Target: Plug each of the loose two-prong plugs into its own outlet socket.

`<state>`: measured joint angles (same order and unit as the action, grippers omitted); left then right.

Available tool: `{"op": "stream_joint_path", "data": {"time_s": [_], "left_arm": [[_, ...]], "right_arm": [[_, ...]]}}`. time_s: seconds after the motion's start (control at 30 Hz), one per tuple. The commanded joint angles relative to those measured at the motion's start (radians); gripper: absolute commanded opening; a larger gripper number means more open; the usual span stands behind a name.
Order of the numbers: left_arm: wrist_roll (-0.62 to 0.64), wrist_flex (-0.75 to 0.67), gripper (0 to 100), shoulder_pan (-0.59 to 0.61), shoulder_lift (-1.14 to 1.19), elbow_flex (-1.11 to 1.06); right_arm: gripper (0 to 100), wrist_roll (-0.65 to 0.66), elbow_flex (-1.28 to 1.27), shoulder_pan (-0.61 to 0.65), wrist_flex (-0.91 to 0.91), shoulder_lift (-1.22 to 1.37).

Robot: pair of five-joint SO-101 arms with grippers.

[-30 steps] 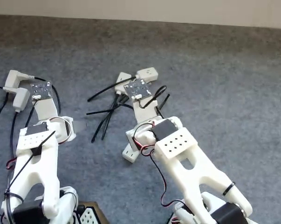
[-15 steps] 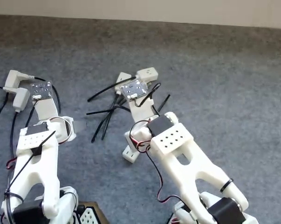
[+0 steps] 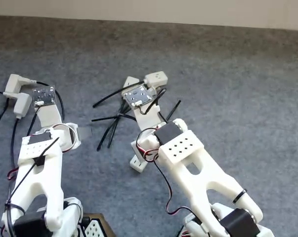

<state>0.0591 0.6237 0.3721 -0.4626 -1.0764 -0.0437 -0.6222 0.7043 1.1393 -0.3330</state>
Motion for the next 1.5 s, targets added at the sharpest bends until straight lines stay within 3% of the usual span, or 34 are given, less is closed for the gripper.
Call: {"op": "stream_joint_path", "data": {"time_s": [0.0,0.23,0.57,1.07,1.27,1.47], "left_arm": [[-0.009,-0.012,37,-0.015,-0.030,0.004],[-0.009,-0.012,37,-0.015,-0.030,0.004],[-0.009,-0.011,37,-0.015,-0.030,0.004],[-0.009,-0.011,37,-0.015,-0.030,0.004],[-0.009,-0.011,37,-0.013,-0.030,0.004],[-0.009,-0.012,37,-0.013,-0.030,0.004]], "right_arm": [[0.5,0.035,0.007,0.018,0.019,0.012],[0.5,0.046,0.010,0.018,0.033,0.024],[0.5,0.048,0.061,0.018,-0.039,0.275],[0.5,0.086,0.004,0.018,-0.042,0.285],[0.5,0.080,-0.122,0.018,-0.147,0.278],[1.0,0.083,-0.076,0.012,-0.087,0.275]]}}
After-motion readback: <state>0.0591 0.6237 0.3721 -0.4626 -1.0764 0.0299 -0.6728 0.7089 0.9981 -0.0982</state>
